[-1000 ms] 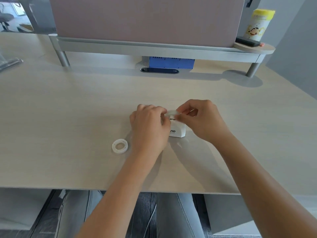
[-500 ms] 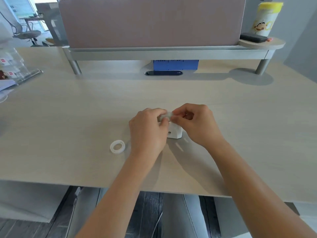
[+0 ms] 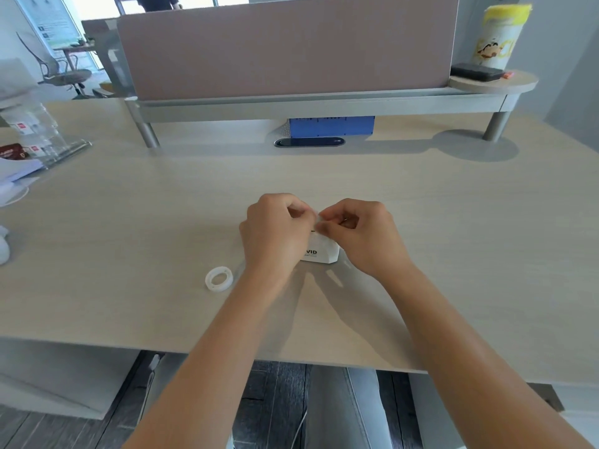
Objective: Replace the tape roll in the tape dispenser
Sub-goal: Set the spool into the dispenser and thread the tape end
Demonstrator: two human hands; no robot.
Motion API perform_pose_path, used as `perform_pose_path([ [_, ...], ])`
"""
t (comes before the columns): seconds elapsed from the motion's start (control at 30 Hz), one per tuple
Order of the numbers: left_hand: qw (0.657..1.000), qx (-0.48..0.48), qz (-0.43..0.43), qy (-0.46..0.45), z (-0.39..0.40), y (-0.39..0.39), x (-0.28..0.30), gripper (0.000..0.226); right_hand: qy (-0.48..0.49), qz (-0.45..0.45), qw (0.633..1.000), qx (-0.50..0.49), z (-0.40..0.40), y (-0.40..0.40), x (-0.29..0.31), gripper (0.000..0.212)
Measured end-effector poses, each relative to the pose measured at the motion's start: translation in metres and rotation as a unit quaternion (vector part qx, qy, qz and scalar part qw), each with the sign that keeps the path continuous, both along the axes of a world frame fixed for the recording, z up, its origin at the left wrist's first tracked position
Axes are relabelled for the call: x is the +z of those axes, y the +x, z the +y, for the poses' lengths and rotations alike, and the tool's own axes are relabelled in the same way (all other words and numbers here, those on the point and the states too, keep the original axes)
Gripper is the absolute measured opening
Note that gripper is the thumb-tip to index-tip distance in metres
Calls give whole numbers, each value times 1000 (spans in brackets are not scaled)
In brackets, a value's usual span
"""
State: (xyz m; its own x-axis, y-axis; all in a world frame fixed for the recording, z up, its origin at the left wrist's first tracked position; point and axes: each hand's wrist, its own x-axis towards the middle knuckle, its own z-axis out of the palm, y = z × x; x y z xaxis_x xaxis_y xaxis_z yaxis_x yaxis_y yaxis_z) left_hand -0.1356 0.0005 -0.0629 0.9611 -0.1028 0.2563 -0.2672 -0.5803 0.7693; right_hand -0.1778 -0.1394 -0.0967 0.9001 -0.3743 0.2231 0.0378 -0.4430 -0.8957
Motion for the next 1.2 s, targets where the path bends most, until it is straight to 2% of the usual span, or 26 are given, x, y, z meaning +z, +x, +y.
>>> perform_pose_path([
  [0.13, 1000, 7, 15, 17, -2, 3, 3, 5, 10, 4, 1000, -2, 0, 0, 0, 9],
  [0.47, 999, -2, 23, 37, -1, 8, 8, 14, -7, 7, 1000, -13, 4, 0, 1, 10],
  [0.77, 998, -20, 45, 41, 19, 28, 9, 17, -130, 25, 991, -36, 19, 6, 13, 21],
  [0.97, 999, -17, 51, 6, 34, 35, 4, 18, -205, 33, 976, -64, 27, 12, 13, 24],
  [1.1, 997, -14, 77, -21, 39, 36, 4, 19, -226, 52, 970, -72, 30, 13, 16, 23],
  [1.2, 994, -12, 93, -48, 44, 38, 5, 23, -235, 65, 968, -64, 30, 14, 19, 30],
])
